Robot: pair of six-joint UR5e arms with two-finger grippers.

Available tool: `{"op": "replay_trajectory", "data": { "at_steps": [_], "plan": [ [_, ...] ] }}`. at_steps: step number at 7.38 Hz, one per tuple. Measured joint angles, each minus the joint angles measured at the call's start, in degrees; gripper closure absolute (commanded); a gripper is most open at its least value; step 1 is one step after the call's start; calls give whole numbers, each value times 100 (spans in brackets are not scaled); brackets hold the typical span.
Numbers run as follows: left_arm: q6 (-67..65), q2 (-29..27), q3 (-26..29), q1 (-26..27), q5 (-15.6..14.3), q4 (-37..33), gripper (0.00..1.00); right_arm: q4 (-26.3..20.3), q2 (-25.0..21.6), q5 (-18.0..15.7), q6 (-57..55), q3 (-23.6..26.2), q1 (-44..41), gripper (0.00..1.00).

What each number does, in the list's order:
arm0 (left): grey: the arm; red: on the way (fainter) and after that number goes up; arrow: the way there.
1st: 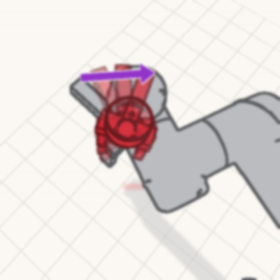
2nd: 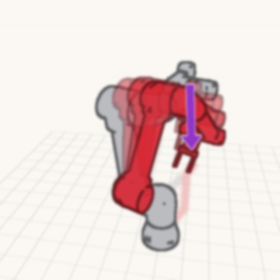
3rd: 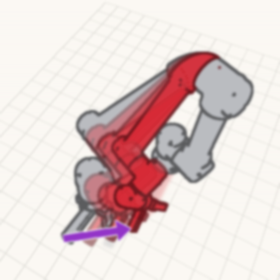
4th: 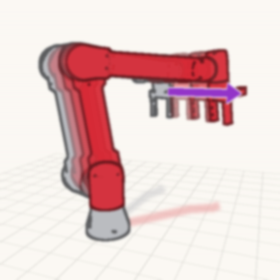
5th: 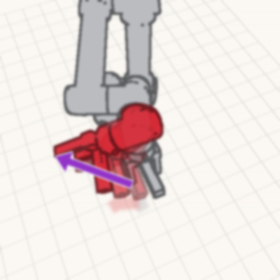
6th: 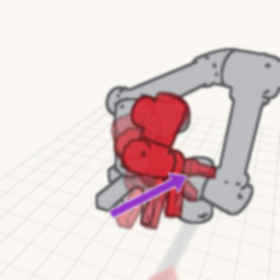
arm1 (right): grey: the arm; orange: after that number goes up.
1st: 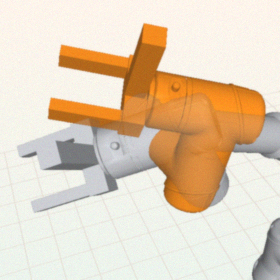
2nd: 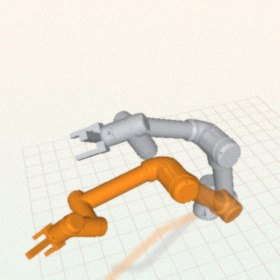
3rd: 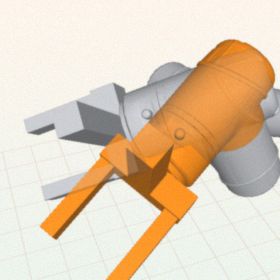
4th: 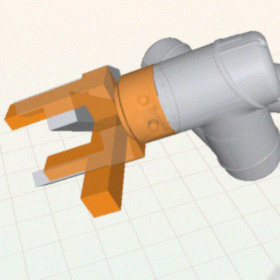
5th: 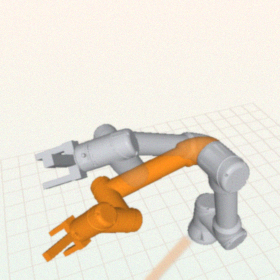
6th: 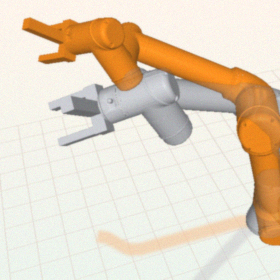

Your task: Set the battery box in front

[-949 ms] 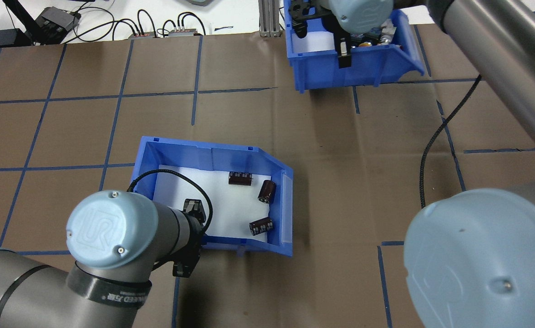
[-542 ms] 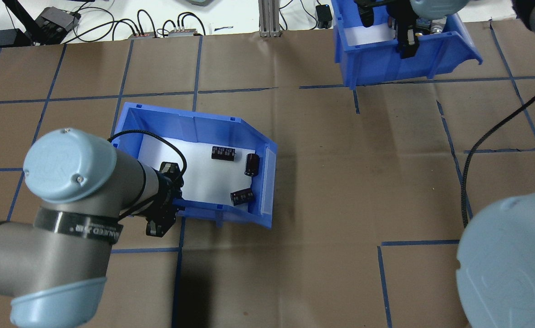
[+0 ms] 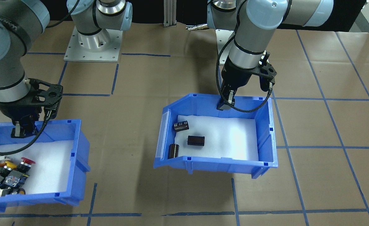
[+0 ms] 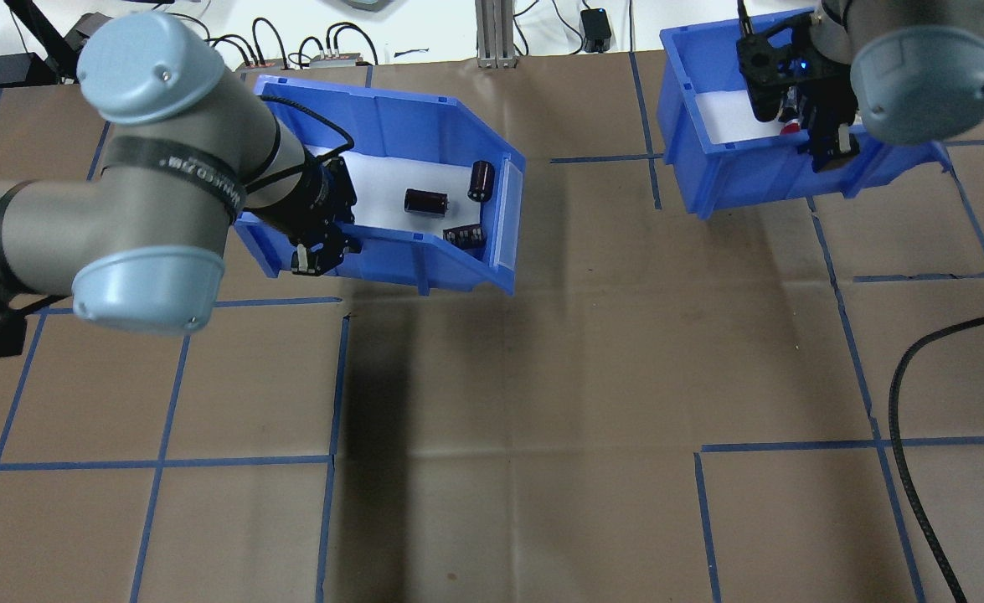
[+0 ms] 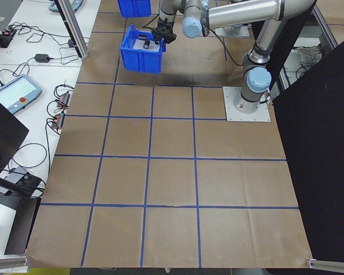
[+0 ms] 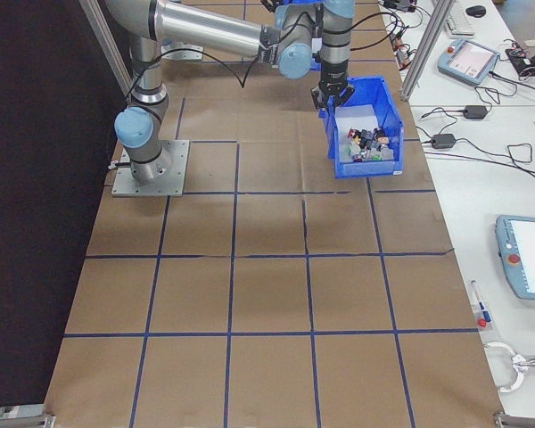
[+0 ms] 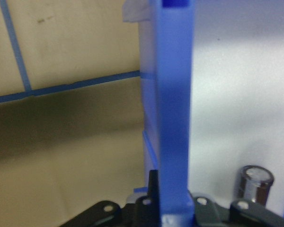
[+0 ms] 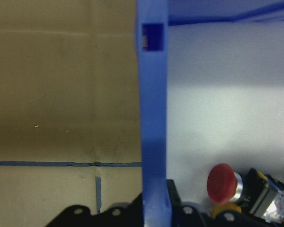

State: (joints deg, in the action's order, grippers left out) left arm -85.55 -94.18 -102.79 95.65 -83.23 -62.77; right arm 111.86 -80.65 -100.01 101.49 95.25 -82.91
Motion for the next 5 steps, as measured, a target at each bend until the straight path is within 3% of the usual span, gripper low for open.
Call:
{"op": "replay_trajectory", "data": {
  "at_steps": [3, 5],
  "plan": [
    [-425, -1360, 1078, 534, 337, 85, 100, 534, -1089, 187, 536, 1539, 509, 100],
    [-1199, -1931, 1451, 861, 408, 436, 100, 597, -1654, 339, 727, 2174, 829, 100]
  ]
}}
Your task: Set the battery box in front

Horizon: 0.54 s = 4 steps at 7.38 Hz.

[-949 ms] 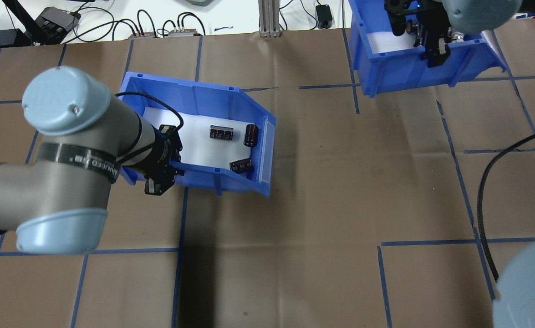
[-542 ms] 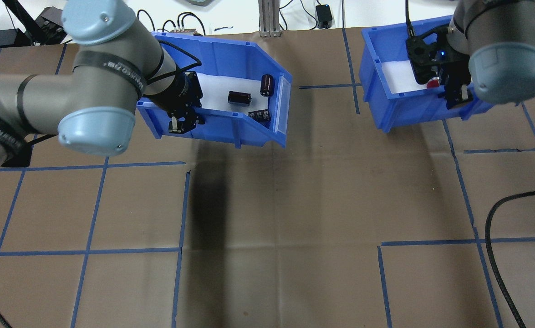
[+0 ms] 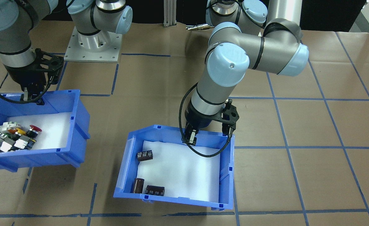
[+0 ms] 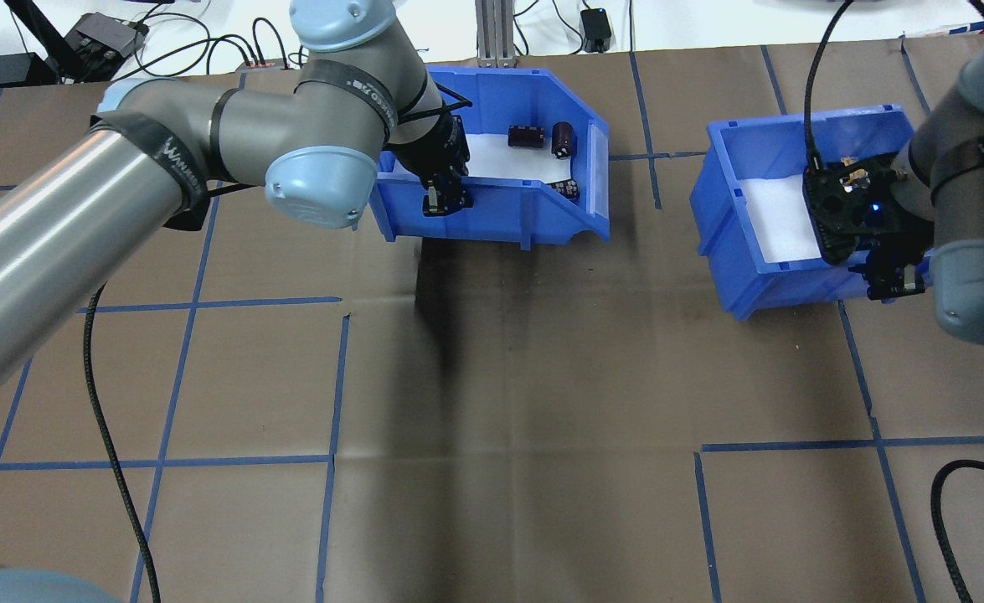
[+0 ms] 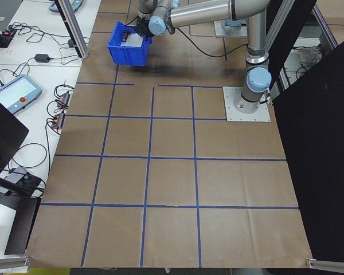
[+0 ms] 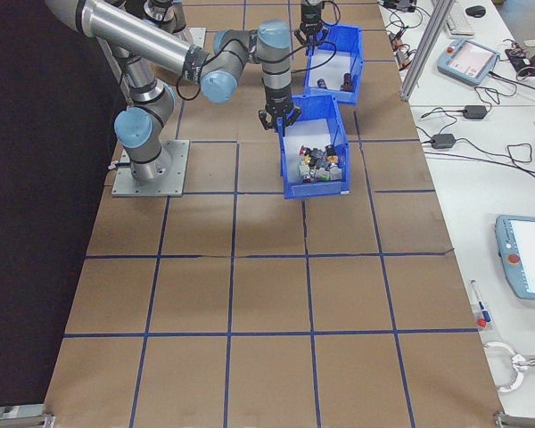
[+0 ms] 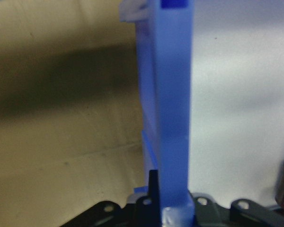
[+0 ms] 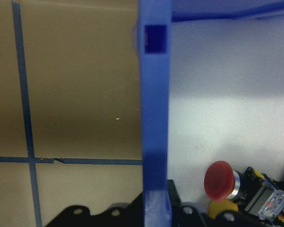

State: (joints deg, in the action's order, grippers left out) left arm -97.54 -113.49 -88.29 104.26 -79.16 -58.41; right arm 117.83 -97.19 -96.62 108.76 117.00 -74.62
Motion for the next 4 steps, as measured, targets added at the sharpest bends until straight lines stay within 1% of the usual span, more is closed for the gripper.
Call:
{"op": "replay_trajectory", "data": {
  "at_steps": [2, 4],
  "plan": [
    [-438, -418, 30, 186, -8, 806, 100, -2, -281, -7, 25, 301, 53, 100],
    [-532, -429, -186, 272, -24, 1162, 100, -10, -492, -14, 1, 523, 47, 100]
  ]
}}
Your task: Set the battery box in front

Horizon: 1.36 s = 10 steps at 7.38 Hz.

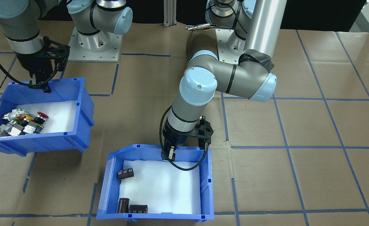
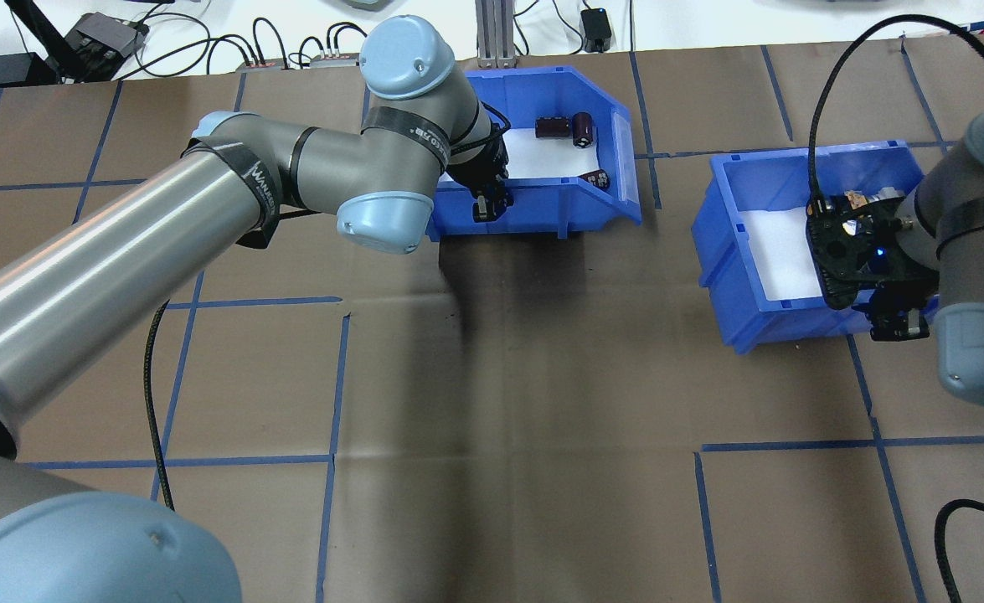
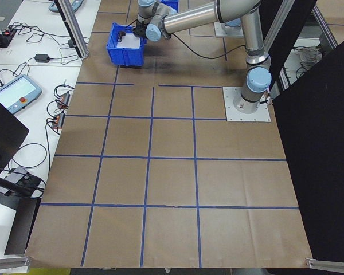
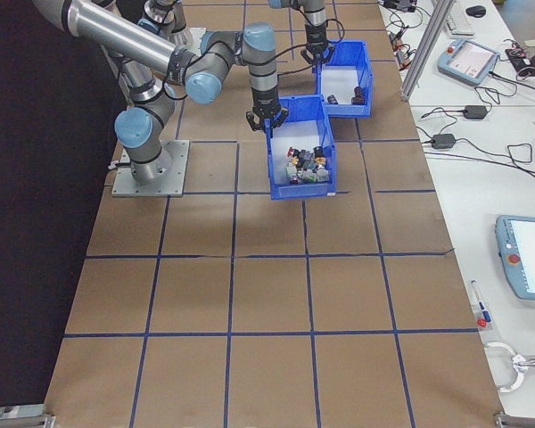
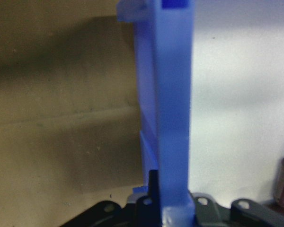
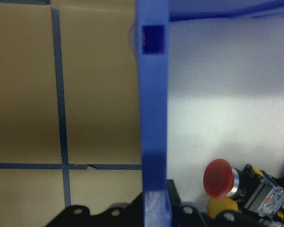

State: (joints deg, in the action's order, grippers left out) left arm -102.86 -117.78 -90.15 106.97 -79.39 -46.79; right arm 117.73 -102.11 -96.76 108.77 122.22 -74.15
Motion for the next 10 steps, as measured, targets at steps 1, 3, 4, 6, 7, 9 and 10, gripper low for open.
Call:
{"op": "replay_trajectory", "data": {
  "at_steps": [1, 3, 4, 6, 7, 9, 10],
  "plan": [
    [-87, 47, -127, 35, -8, 120, 100, -1, -135, -3, -17, 153, -2, 100],
    [-507, 158, -460, 82, -14, 376, 100, 2, -566, -12, -38, 538, -3, 100],
    [-639, 230, -613, 85, -15, 486, 100, 2, -774, -12, -44, 719, -3, 100],
    [-727, 264, -702, 87, 1, 597, 43, -4, -1078, -3, -82, 987, -8, 100],
    [-725, 242, -718, 85, 17, 605, 12, -17, -1156, 13, -139, 1056, -16, 100],
    [-690, 217, -725, 79, -7, 556, 1, -125, -1221, 59, -265, 1111, -53, 100],
    [-624, 263, -695, 72, -14, 467, 1, -176, -1231, 68, -419, 1124, -163, 100]
  ]
}}
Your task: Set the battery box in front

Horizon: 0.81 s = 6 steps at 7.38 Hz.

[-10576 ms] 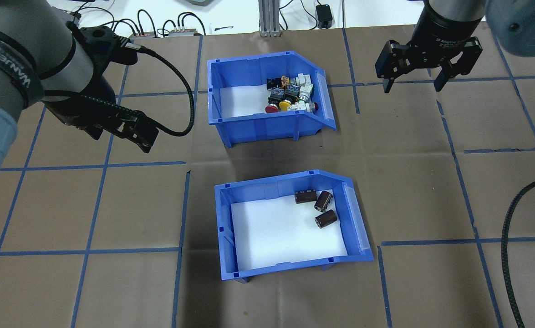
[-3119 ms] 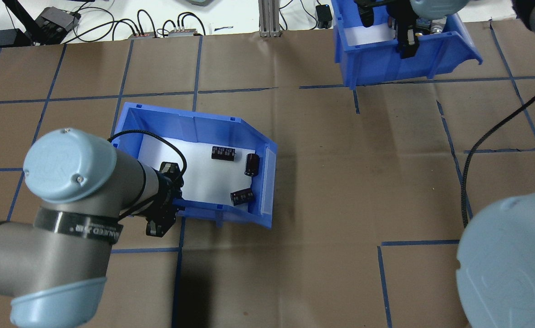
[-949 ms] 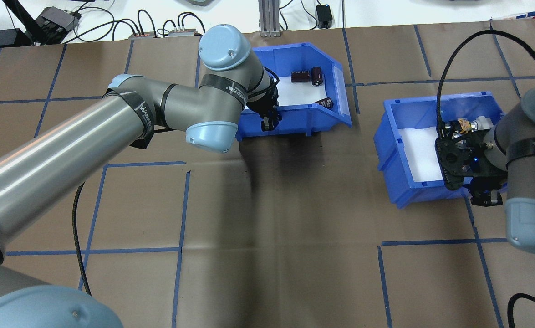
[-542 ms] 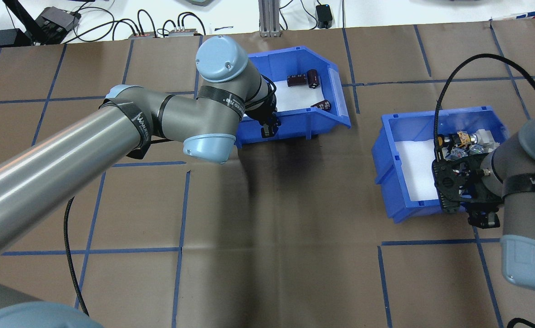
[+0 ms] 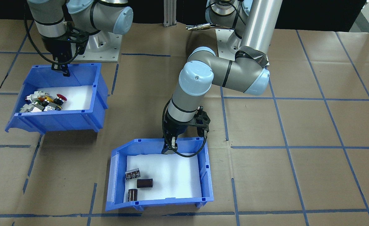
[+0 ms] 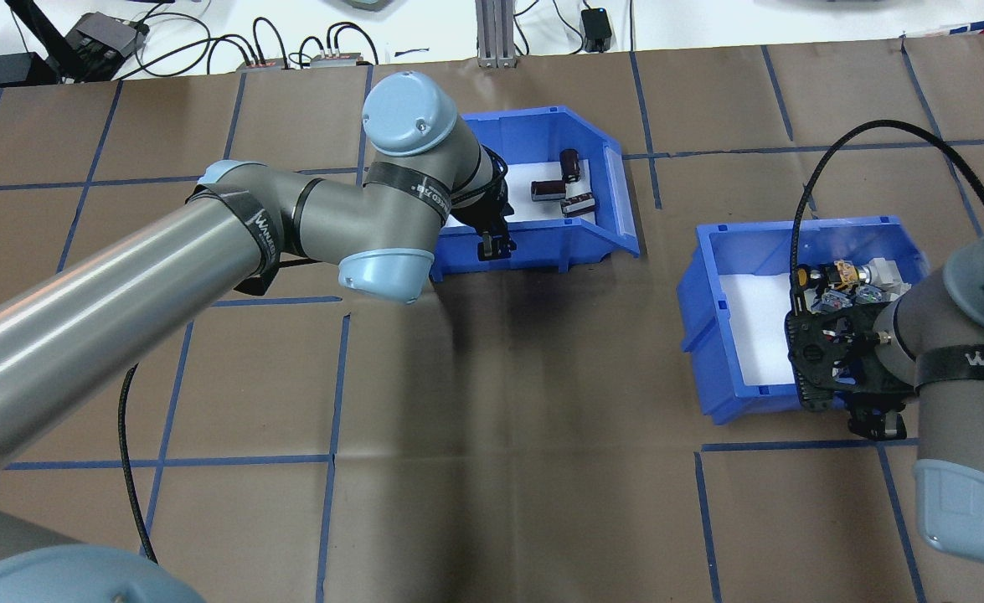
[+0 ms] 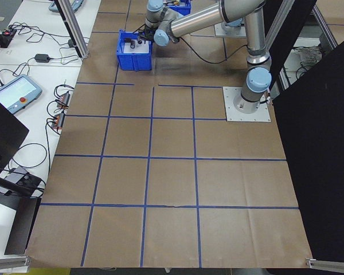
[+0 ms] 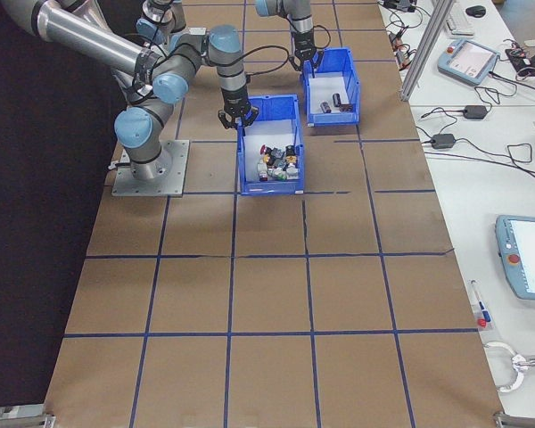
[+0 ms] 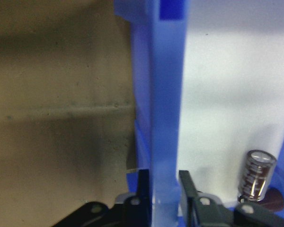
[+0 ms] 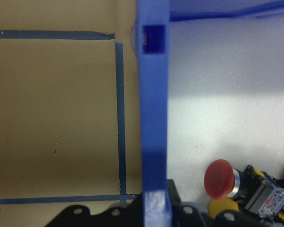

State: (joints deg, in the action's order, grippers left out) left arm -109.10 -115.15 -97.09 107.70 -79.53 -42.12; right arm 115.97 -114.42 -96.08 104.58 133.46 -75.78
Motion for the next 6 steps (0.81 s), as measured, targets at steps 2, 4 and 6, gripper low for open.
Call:
{"op": "replay_trajectory", "data": {
  "at_steps": [2, 4, 6],
  "plan": [
    [606, 372, 235, -97, -89, -834, 1, -32, 2, -33, -581, 38, -591, 100],
    [2361, 763, 834, -360, -670, -2561, 1, -19, 19, -72, -1306, 132, -1328, 100],
    [4711, 1104, 1344, -802, -885, -4154, 1, -11, 35, -93, -2020, 187, -2045, 100]
  ]
}}
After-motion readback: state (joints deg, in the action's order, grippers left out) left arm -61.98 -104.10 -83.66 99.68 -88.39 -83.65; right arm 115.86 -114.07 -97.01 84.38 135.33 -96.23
